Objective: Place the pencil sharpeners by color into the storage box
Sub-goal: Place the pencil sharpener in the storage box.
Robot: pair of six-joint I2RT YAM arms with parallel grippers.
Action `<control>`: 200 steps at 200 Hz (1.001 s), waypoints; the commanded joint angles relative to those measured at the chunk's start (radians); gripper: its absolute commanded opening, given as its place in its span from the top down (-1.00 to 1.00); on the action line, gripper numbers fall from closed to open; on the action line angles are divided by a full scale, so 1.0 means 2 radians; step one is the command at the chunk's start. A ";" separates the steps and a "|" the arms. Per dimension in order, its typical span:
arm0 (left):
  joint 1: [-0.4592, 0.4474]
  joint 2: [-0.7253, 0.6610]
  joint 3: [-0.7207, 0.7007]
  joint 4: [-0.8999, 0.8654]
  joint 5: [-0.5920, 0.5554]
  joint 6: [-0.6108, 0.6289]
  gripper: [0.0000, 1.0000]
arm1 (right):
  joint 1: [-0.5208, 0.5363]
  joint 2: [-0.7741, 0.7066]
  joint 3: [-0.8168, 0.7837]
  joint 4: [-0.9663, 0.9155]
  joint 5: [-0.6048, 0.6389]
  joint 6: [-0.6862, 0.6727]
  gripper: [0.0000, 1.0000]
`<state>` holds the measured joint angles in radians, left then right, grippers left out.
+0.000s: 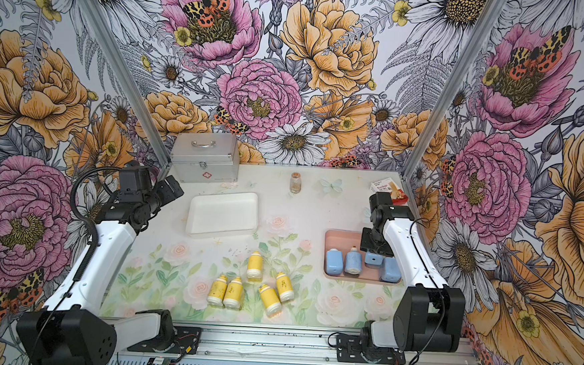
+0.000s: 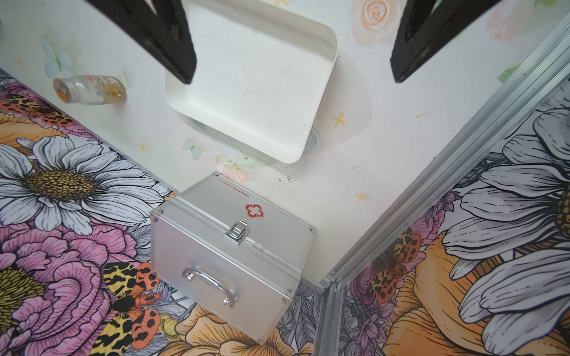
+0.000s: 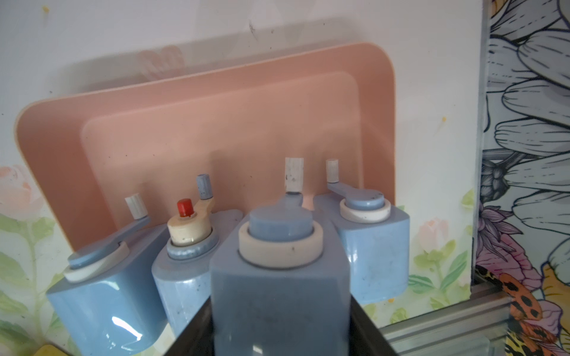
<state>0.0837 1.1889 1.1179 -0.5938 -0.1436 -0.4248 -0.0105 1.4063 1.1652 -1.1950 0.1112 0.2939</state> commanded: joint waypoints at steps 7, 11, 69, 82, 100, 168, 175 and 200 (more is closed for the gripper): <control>0.005 0.000 -0.002 0.014 0.010 -0.009 -0.97 | -0.012 0.018 -0.001 0.012 -0.020 -0.009 0.27; 0.005 0.000 -0.002 0.014 0.010 -0.010 -0.97 | -0.014 0.021 -0.001 0.012 -0.022 -0.010 0.27; 0.006 0.001 -0.002 0.015 0.012 -0.010 -0.97 | -0.025 0.065 -0.005 0.019 -0.040 -0.013 0.26; 0.006 0.002 -0.002 0.014 0.012 -0.010 -0.97 | -0.027 0.072 -0.005 0.019 -0.042 -0.013 0.26; 0.006 0.002 -0.002 0.014 0.012 -0.010 -0.97 | -0.030 0.082 -0.005 0.019 -0.041 -0.013 0.25; 0.006 0.005 -0.001 0.014 0.012 -0.010 -0.97 | -0.037 0.108 -0.003 0.018 -0.028 -0.013 0.23; 0.006 0.005 -0.002 0.015 0.012 -0.010 -0.97 | -0.037 0.110 -0.002 0.018 -0.025 -0.013 0.23; 0.007 0.005 -0.001 0.015 0.012 -0.010 -0.97 | -0.037 0.115 -0.003 0.018 -0.022 -0.014 0.19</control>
<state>0.0837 1.1908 1.1179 -0.5934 -0.1402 -0.4248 -0.0799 1.6096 1.1538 -1.1687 0.0471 0.2749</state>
